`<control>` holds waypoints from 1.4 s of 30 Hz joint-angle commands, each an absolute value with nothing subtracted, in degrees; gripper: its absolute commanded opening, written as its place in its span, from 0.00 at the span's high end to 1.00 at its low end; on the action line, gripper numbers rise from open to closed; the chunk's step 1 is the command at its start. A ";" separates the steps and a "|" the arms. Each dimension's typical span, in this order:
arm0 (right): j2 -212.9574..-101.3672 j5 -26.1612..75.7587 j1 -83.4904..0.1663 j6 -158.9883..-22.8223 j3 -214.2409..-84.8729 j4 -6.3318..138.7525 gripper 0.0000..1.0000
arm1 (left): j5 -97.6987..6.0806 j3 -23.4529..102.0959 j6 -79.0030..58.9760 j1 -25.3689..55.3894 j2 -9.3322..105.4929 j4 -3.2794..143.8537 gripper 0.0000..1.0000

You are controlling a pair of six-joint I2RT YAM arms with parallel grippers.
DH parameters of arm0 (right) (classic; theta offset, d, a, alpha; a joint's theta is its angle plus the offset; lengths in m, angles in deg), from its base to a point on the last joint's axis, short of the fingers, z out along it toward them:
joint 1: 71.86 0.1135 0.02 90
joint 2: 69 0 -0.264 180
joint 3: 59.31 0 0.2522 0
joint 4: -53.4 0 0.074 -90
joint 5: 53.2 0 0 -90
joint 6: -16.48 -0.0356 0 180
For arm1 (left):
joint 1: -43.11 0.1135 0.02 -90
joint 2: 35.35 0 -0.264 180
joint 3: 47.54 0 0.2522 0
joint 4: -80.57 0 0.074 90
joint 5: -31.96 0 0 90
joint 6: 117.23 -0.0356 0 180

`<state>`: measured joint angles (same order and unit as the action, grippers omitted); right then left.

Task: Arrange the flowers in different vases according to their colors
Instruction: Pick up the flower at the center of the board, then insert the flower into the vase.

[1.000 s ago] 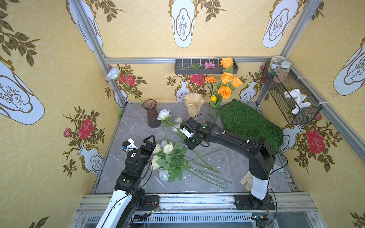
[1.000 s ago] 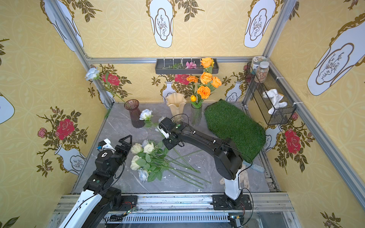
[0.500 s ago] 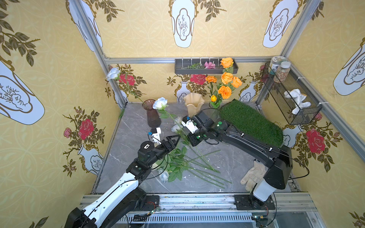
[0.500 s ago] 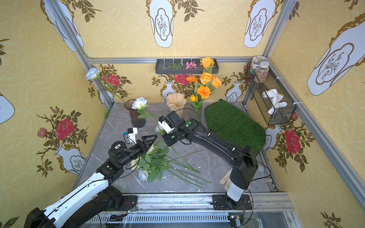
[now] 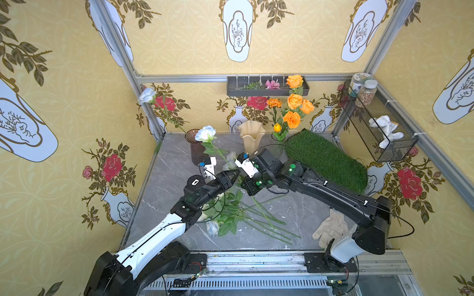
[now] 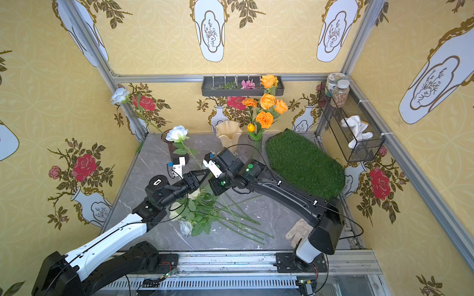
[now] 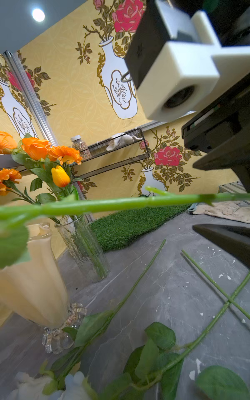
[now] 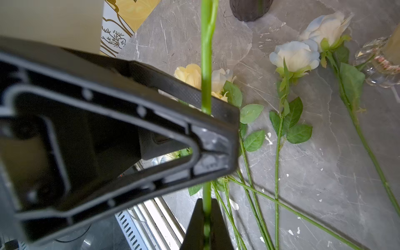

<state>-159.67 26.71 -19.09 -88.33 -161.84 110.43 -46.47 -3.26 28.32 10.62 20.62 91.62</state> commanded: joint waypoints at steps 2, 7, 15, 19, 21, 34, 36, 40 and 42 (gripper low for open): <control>-158.99 28.61 -18.08 -89.47 -162.38 108.73 1.00 | -44.25 -3.37 28.53 10.68 20.82 93.17 0.75; -158.65 29.43 -17.86 -90.08 -161.59 108.31 1.00 | -44.05 -3.25 28.10 10.59 18.90 90.90 0.92; -157.43 33.86 -17.95 -91.32 -159.70 108.11 0.11 | -49.35 7.75 18.83 10.60 16.54 68.53 1.00; -152.13 40.08 -18.14 -92.17 -154.43 104.20 0.03 | -59.69 18.46 7.30 10.71 16.42 51.52 1.00; -147.47 44.25 -18.38 -93.32 -149.02 98.62 0.03 | -66.47 23.25 2.22 10.89 17.00 45.29 1.00; -131.48 58.25 -20.65 -105.97 -102.94 35.71 0.03 | -91.66 49.62 -20.32 18.60 29.39 47.93 1.00; -133.04 58.26 -20.54 -104.42 -100.48 30.82 0.03 | -94.13 50.94 -24.04 20.93 31.71 54.06 1.00; -134.53 57.54 -20.30 -100.53 -95.66 20.06 0.03 | -96.30 56.94 -26.73 24.95 38.23 59.07 1.00; -134.39 57.85 -20.33 -99.55 -93.77 16.19 0.03 | -98.57 59.66 -29.87 25.77 41.71 63.02 1.00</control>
<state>-134.32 56.83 -20.42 -102.56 -95.50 31.00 -93.85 57.33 -23.79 24.94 38.69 54.42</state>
